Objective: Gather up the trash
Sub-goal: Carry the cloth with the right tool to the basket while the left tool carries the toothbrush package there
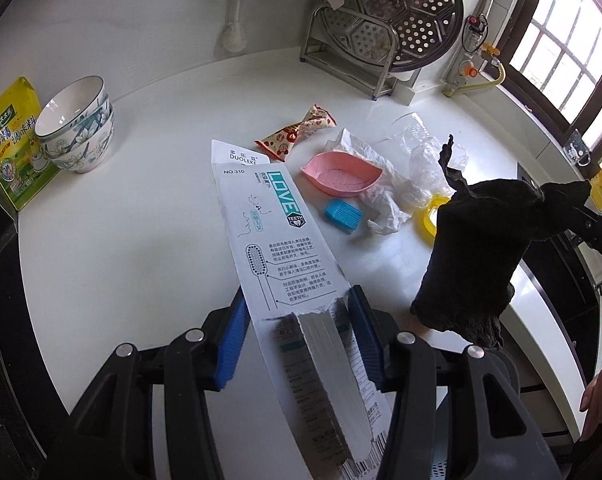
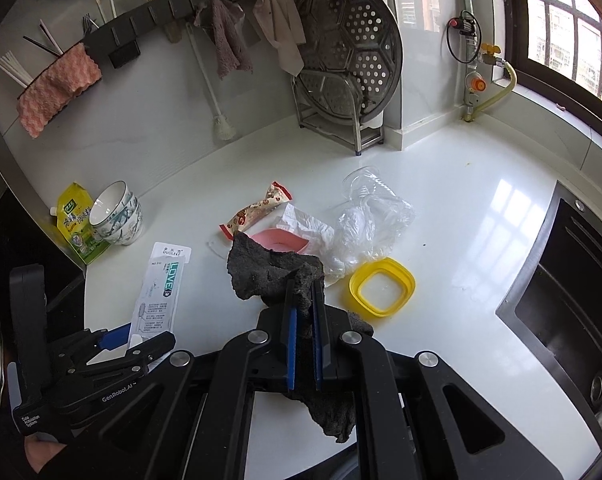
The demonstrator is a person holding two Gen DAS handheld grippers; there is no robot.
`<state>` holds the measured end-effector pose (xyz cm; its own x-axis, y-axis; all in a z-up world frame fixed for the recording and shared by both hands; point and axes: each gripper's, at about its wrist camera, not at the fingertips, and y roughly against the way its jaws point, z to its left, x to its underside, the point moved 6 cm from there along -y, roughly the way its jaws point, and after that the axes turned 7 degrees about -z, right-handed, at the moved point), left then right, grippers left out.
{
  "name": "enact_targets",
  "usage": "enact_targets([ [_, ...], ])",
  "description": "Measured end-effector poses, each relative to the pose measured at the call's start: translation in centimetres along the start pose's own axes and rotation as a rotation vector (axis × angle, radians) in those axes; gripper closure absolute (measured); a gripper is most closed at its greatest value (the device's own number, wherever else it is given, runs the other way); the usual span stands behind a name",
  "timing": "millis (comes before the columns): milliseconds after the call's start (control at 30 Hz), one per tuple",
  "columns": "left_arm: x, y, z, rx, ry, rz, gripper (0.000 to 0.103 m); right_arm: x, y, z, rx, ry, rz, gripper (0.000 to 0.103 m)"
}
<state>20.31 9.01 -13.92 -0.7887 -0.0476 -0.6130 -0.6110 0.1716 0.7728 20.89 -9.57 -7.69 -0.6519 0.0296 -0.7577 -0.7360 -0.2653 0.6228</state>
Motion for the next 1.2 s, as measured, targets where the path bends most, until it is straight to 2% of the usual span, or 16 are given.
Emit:
enact_targets([
  [333,1.9,5.0,-5.5,0.076,-0.089,-0.045,0.054,2.4,8.4,-3.0,0.033,-0.049,-0.071,0.096],
  [667,7.1,7.7,-13.9,0.192,-0.181,-0.016,0.055,8.1,15.4,-8.7,0.105,-0.098,-0.049,0.096],
  [867,11.8,7.3,-18.7,0.252,-0.263,0.057,0.055,12.8,16.2,-12.2,0.125,-0.155,0.023,0.097],
  [967,14.1,6.3,-20.3,0.263,-0.292,0.110,0.054,15.5,15.4,-13.6,0.128,-0.179,0.078,0.096],
  [1200,17.5,3.6,-23.2,0.264,-0.368,0.170,0.054,19.6,13.4,-15.9,0.120,-0.228,0.150,0.097],
])
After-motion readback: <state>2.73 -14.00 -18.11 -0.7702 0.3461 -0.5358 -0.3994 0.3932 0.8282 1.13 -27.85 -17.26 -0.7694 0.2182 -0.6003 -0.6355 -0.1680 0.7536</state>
